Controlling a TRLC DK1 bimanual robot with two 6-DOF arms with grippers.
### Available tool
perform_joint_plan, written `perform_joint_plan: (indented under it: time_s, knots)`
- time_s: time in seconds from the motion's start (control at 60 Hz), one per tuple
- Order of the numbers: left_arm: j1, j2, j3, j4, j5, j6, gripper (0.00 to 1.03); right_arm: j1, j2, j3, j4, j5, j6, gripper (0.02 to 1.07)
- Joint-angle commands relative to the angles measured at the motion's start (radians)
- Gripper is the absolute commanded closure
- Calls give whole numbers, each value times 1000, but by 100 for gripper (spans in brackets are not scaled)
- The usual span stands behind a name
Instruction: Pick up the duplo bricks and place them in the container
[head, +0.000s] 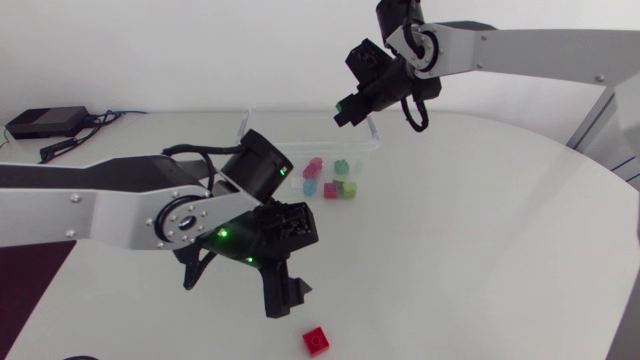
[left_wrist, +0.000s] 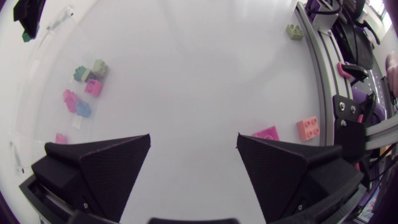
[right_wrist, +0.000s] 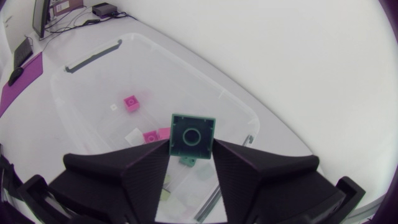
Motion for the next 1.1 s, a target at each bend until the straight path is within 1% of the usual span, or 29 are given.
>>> perform_joint_plan:
  time_s: [0.0, 0.083, 0.15, 0.217, 0.383, 0.483, 0.583, 0.733, 0.767, 0.85, 0.883, 0.933, 1.0, 1.083]
  knots:
    - [-15, 29, -29, -15, 8, -41, 6, -14, 55, 61, 11, 11, -13, 7]
    - [-24, 38, -32, -26, 9, -62, 6, -17, 43, 51, 30, 17, -19, 6]
    - [-39, 49, -35, -34, 11, -74, 6, -22, -9, -11, 70, 17, -21, 6]
    - [-58, 73, -39, -35, 11, -94, 6, -26, -83, -105, 115, 19, -33, 6]
    - [-105, 107, -36, -58, 9, -133, 7, -32, -319, -418, 218, 13, -65, 6]
    - [-136, 131, -30, -83, 9, -162, 7, -46, -441, -573, 244, -10, -77, 6]
    - [-148, 151, -12, -107, 4, -188, 7, -65, -557, -708, 250, -36, -91, 6]
    - [-174, 193, 39, -159, -29, -232, 8, -104, -694, -872, 254, -78, -100, 6]
    - [-196, 208, 63, -188, -51, -249, 8, -120, -734, -935, 256, -90, -106, 6]
    - [-228, 237, 109, -233, -74, -272, 9, -141, -778, -1010, 267, -110, -116, 6]
    - [-243, 263, 142, -258, -83, -285, 12, -155, -803, -1055, 285, -121, -122, 6]
    - [-253, 288, 165, -271, -97, -291, 12, -172, -824, -1087, 293, -125, -128, 6]
    - [-259, 340, 221, -325, -106, -303, 20, -204, -852, -1119, 296, -151, -136, 7]
    - [-268, 375, 260, -345, -107, -318, 26, -244, -884, -1153, 296, -179, -143, 7]
